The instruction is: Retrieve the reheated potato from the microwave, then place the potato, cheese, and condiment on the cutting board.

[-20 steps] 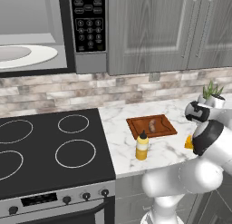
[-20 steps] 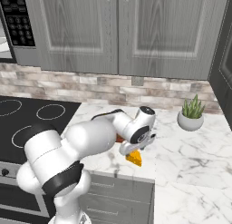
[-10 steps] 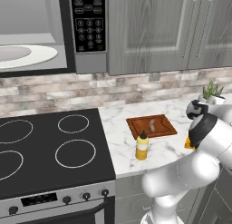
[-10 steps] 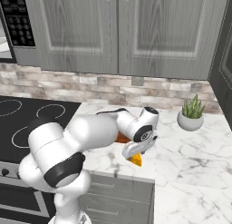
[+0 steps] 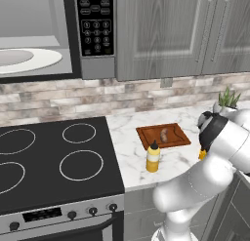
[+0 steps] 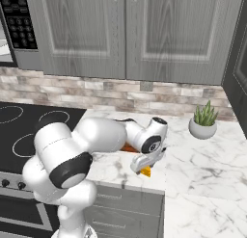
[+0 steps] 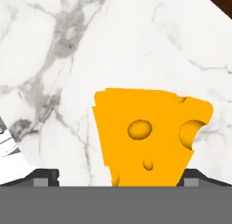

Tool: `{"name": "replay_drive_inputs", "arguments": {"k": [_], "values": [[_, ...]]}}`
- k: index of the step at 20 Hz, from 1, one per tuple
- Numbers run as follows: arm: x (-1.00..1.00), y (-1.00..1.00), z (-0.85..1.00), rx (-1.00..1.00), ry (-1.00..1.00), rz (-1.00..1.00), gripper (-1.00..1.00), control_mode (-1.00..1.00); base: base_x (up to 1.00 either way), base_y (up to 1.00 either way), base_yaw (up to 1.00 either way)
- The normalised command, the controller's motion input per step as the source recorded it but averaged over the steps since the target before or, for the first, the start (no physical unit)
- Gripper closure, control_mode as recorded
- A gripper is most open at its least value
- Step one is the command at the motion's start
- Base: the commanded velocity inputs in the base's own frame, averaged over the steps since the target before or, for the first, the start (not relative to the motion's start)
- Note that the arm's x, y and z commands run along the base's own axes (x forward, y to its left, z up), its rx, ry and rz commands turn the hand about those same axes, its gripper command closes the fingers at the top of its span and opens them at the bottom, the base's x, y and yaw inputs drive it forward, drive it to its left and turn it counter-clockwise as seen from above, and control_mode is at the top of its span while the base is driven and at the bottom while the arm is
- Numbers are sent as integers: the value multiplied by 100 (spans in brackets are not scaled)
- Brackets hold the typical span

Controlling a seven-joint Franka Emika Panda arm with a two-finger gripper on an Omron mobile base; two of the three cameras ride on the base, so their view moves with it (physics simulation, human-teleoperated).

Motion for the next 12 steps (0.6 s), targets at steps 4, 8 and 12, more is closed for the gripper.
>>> {"name": "replay_drive_inputs", "arguments": {"k": [4, 8, 12], "values": [[8, 3, -32, 0, 0, 1, -100, -100, 0, 0, 0], [15, 10, -29, 0, 0, 1, 100, -100, 0, 0, 0], [9, 0, -3, 0, 0, 0, 100, -100, 0, 0, 0]]}}
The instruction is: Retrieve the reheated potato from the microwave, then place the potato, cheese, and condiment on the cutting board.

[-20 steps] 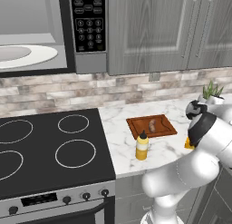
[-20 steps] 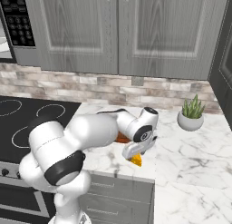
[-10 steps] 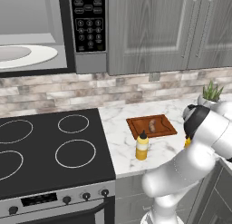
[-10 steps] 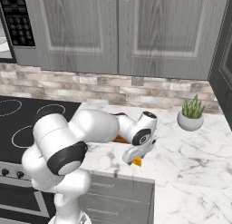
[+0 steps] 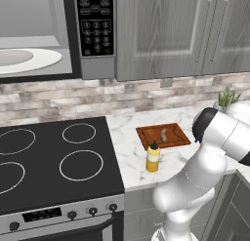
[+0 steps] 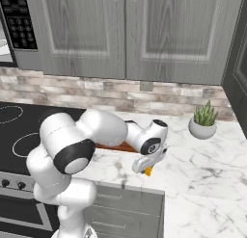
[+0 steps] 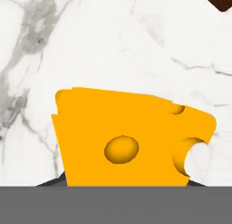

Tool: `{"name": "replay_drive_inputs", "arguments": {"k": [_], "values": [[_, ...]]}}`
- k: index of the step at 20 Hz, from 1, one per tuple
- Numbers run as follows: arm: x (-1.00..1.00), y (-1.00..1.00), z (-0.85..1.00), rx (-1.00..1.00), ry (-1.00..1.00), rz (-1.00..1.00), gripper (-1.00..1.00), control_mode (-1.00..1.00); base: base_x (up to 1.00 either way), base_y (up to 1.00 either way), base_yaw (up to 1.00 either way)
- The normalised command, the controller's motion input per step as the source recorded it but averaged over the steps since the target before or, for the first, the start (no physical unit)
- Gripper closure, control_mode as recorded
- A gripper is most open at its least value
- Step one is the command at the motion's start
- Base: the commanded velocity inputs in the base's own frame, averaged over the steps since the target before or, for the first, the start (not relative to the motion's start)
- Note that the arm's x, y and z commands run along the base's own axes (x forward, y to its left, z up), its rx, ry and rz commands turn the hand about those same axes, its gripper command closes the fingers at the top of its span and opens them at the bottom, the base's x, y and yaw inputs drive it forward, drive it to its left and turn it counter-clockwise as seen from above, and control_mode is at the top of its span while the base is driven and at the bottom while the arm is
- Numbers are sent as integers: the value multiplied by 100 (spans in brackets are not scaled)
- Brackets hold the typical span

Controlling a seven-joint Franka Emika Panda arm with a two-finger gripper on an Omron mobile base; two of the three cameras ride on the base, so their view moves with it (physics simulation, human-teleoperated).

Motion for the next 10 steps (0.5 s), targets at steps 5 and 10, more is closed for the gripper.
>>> {"name": "replay_drive_inputs", "arguments": {"k": [5, 10], "values": [[0, 12, 44, 3, -5, 0, 100, -100, 0, 0, 0], [10, 54, 69, 7, -5, 0, 100, -100, 0, 0, 0]]}}
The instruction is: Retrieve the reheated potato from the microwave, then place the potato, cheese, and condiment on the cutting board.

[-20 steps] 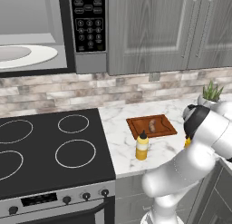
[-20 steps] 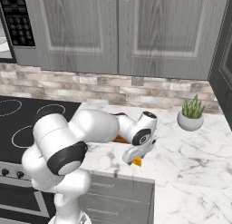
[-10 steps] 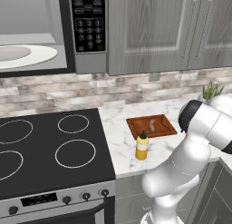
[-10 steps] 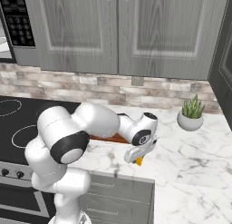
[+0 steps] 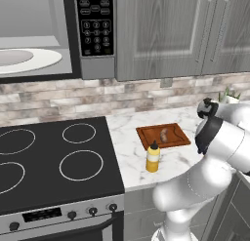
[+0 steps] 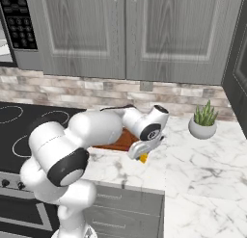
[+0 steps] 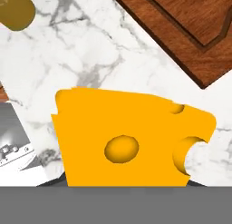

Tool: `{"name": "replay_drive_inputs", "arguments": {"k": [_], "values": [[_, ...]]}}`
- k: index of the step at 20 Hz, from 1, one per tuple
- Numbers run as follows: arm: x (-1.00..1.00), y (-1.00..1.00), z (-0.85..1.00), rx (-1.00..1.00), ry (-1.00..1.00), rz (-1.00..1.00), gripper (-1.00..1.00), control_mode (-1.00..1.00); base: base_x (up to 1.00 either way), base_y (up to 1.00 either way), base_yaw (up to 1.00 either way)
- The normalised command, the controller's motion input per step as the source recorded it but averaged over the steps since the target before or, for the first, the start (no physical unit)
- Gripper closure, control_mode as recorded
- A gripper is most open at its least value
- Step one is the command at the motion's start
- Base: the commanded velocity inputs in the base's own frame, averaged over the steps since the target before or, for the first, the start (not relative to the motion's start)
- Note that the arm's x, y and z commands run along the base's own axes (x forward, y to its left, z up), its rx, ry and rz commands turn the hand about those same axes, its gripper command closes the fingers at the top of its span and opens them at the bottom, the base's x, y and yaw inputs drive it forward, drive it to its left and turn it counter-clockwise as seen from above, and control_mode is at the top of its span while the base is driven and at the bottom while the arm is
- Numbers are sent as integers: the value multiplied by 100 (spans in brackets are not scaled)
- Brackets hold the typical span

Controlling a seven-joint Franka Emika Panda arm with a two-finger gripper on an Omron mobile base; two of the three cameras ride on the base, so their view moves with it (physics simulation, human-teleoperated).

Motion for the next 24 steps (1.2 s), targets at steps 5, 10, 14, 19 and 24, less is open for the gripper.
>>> {"name": "replay_drive_inputs", "arguments": {"k": [5, 10, 14, 19, 24], "values": [[45, 47, 29, 4, 0, 0, 100, -100, 0, 0, 0], [50, 26, 4, 0, 0, -4, 100, -100, 0, 0, 0], [60, 9, 0, 0, 0, -7, 100, -100, 0, 0, 0], [55, 6, 0, 0, 0, -7, 100, -100, 0, 0, 0], [33, 1, -27, 0, 0, -7, 100, -100, 0, 0, 0]]}}
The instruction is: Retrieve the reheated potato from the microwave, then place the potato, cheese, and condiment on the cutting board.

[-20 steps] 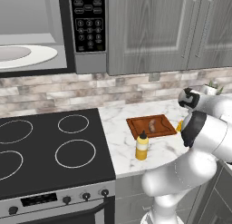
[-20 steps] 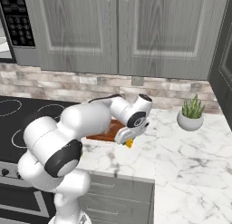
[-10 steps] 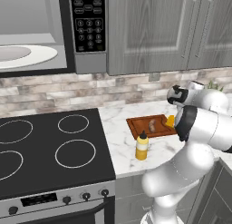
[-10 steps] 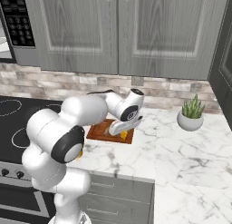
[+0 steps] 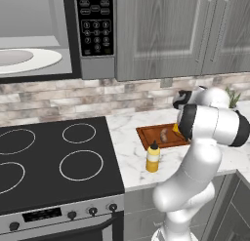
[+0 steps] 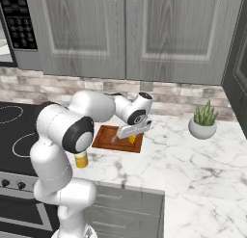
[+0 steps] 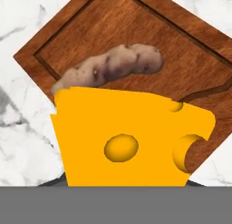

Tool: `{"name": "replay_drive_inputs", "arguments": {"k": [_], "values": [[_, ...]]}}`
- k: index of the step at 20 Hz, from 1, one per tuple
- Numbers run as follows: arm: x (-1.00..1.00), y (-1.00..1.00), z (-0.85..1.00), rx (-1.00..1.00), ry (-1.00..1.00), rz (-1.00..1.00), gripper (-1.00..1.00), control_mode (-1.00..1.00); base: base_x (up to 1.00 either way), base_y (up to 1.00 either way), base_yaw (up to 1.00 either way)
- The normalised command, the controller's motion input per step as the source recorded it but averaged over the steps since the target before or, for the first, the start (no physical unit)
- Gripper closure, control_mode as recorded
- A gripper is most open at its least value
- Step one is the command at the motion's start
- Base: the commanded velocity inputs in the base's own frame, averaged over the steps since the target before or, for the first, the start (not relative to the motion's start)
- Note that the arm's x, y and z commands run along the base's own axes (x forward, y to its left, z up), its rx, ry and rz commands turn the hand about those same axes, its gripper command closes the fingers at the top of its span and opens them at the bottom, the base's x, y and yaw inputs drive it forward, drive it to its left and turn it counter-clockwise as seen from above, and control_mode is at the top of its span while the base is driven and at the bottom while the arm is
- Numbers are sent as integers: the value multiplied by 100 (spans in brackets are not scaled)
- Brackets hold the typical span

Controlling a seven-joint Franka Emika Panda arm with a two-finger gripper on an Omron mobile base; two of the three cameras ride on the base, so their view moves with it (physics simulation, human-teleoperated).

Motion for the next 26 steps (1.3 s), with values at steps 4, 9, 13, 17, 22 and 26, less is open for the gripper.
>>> {"name": "replay_drive_inputs", "arguments": {"k": [4, 9, 13, 17, 22, 26], "values": [[36, 0, -22, 0, 0, -7, 100, -100, 0, 0, 0], [25, 0, -13, 0, 0, -7, 100, -100, 0, 0, 0], [0, 0, -25, 0, 0, -7, 100, -100, 0, 0, 0], [0, 0, -26, 0, 0, -7, 100, -100, 0, 0, 0], [3, 1, -18, 0, 0, -7, -100, -100, 0, 0, 0], [0, 0, -1, 0, 0, -7, -100, -100, 0, 0, 0]]}}
